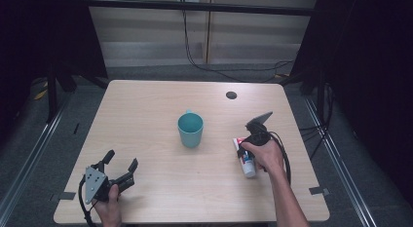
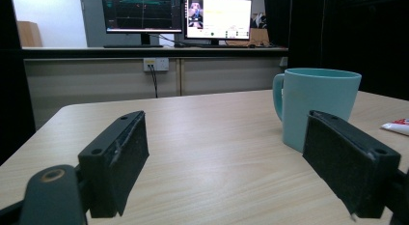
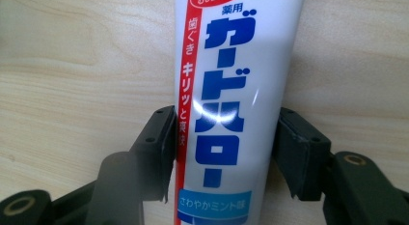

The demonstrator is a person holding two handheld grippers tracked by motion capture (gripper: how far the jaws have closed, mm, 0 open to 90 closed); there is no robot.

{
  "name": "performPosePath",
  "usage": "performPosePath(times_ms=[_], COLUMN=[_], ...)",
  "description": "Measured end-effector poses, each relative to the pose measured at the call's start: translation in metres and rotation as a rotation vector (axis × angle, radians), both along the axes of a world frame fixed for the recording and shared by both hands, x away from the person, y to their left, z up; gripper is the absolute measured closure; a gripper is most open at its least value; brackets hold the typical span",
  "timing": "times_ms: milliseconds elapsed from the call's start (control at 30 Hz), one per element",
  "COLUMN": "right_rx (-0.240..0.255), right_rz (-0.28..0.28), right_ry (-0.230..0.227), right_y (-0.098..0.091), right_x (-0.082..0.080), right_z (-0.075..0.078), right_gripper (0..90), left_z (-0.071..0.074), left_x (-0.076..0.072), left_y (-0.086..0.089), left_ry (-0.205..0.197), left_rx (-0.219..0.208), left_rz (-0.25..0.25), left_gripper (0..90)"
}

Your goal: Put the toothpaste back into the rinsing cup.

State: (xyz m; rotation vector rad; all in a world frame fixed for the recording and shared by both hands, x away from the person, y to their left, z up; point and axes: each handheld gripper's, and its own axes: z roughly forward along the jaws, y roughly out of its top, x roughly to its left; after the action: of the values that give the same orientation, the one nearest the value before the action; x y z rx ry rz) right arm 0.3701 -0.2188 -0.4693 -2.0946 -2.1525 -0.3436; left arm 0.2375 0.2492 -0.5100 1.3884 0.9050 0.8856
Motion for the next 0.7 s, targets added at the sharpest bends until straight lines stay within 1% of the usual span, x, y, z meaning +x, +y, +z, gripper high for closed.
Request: performPosePath(times_ms=[133,167,233,267,300,333,367,400,433,467,500,533,700], right_rx=[-0.016,-0.034,-0.04,-0.064,-0.064,-0.087,-0.087,-0.116,-0.116,-0.138,-0.138,-0.15,-0.153], right_rz=[0.017,0.032,0.039,0.054,0.054,0.072,0.072,0.088,0.088,0.096,0.096,0.103,0.116], right_ry=[0.01,0.01,0.013,0.017,0.017,0.02,0.02,0.02,0.02,0.025,0.025,0.03,0.031], right_y=[0.003,0.005,0.006,0.01,0.01,0.012,0.012,0.016,0.016,0.019,0.019,0.021,0.021], right_x=[0.001,0.002,0.003,0.004,0.004,0.005,0.005,0.005,0.005,0.005,0.005,0.006,0.007], right_z=[0.001,0.0,0.0,0.001,0.001,0.001,0.001,0.0,0.0,0.0,0.0,0.0,0.0], right_gripper=[44.4,44.4,44.3,44.4,44.4,44.4,44.4,44.5,44.5,44.7,44.7,44.9,46.5], left_z=[0.0,0.0,0.0,0.0,0.0,0.0,0.0,0.0,0.0,0.0,0.0,0.0,0.0], left_x=[0.0,0.0,0.0,0.0,0.0,0.0,0.0,0.0,0.0,0.0,0.0,0.0,0.0], left_y=[0.0,0.0,0.0,0.0,0.0,0.0,0.0,0.0,0.0,0.0,0.0,0.0,0.0], left_ry=[-0.001,0.0,0.001,0.001,0.001,0.0,0.0,-0.001,-0.001,0.0,0.0,0.0,-0.001], left_rx=[-0.003,-0.001,-0.003,0.0,0.0,0.0,0.0,-0.002,-0.002,-0.001,-0.001,0.0,-0.006], left_rz=[-0.001,-0.001,-0.001,-0.001,-0.001,0.0,0.0,-0.001,-0.001,-0.001,-0.001,-0.001,-0.004], left_gripper=[16.2,16.2,16.2,16.2,16.2,16.2,16.2,16.2,16.2,16.2,16.2,16.2,16.2])
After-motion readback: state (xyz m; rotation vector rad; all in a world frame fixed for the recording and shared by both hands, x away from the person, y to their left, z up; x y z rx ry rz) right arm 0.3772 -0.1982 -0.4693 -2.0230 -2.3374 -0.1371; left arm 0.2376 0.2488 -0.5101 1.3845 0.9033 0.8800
